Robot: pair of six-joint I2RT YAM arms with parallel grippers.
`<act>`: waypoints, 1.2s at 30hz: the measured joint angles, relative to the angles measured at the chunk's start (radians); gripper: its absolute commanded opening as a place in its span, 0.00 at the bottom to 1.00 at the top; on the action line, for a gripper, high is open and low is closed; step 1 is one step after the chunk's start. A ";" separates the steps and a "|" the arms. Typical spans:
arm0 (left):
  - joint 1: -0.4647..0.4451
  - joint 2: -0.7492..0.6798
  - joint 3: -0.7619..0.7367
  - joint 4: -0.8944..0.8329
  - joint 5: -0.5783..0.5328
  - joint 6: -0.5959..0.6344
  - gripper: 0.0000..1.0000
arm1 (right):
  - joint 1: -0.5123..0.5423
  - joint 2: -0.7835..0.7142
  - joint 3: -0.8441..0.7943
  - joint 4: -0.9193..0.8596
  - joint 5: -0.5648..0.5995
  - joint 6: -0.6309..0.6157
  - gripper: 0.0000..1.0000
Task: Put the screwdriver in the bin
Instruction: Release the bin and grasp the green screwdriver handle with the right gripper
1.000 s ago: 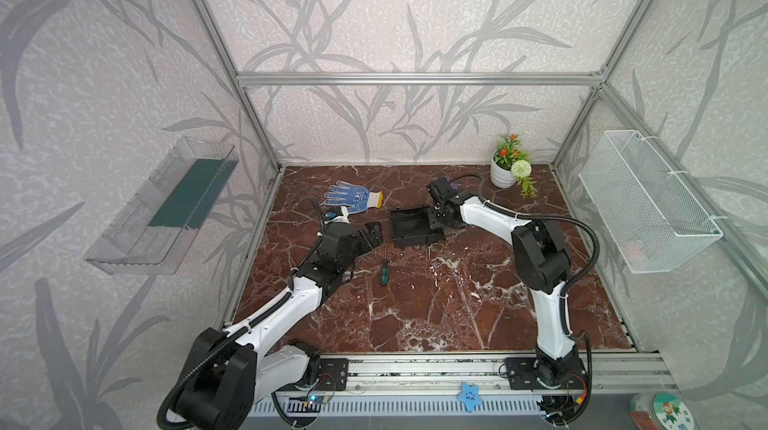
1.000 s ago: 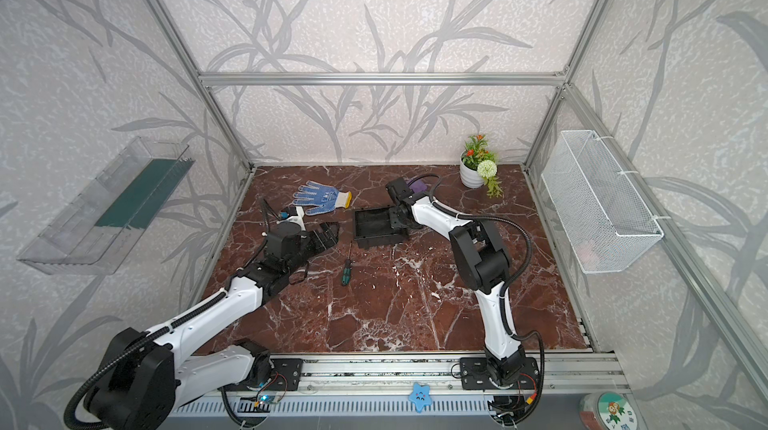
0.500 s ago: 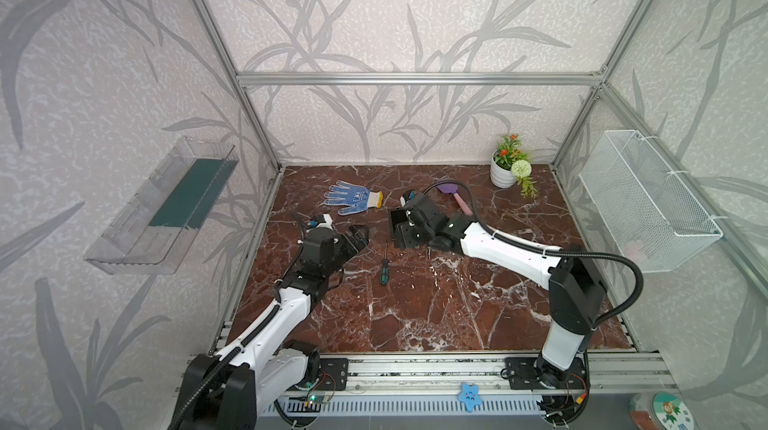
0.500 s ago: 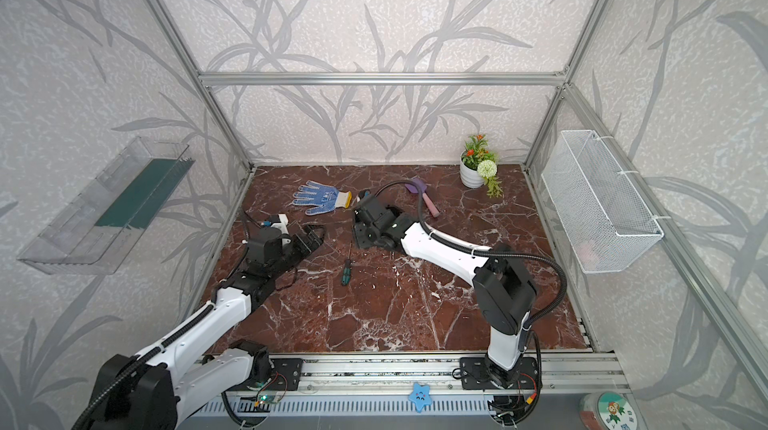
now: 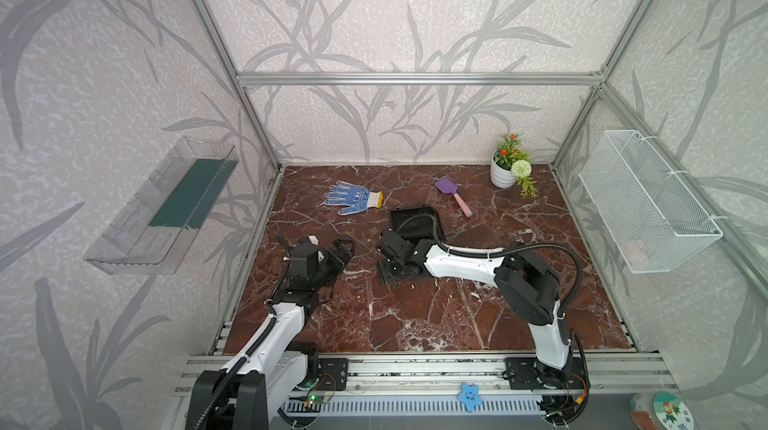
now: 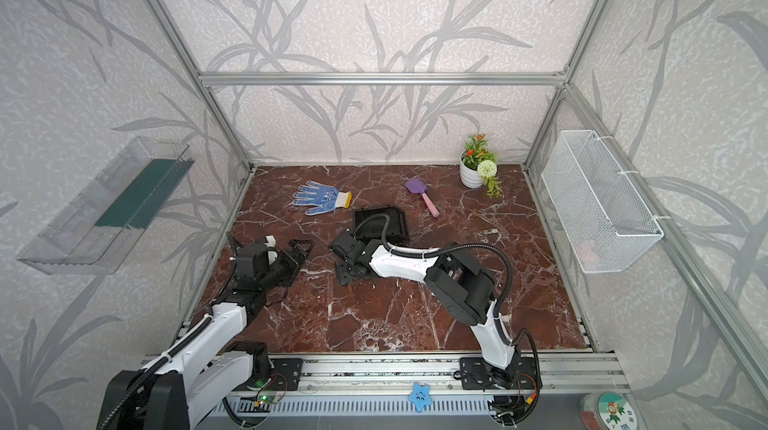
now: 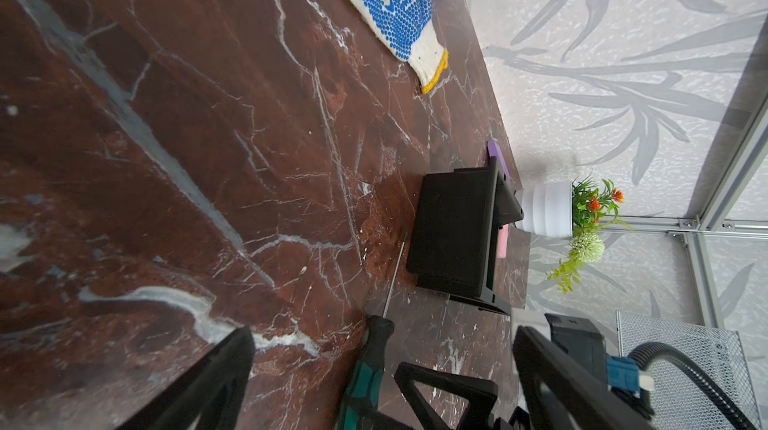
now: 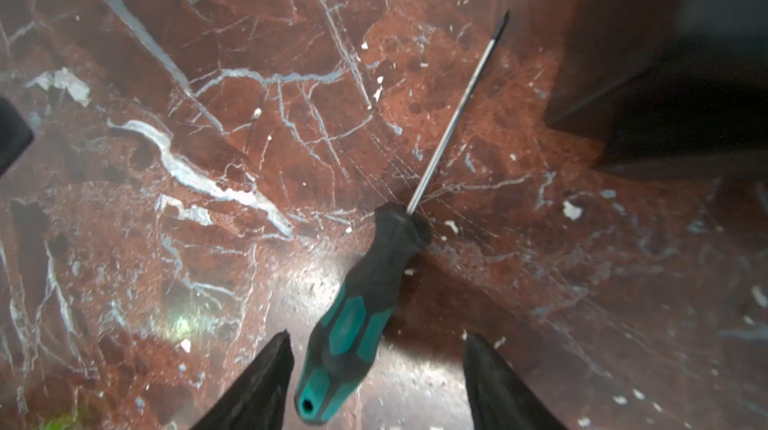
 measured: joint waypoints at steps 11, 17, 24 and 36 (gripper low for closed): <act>0.000 -0.009 -0.016 0.032 0.003 -0.012 0.99 | 0.044 0.047 0.040 -0.031 0.039 -0.002 0.40; 0.000 -0.009 -0.021 0.047 0.002 -0.016 0.99 | 0.046 0.047 0.040 -0.053 0.074 -0.018 0.30; 0.000 -0.007 -0.035 0.062 0.003 -0.029 0.99 | 0.046 0.051 0.054 -0.097 0.126 -0.056 0.18; -0.008 0.016 -0.030 0.082 0.038 -0.039 0.99 | 0.043 -0.116 -0.179 -0.101 0.219 -0.268 0.16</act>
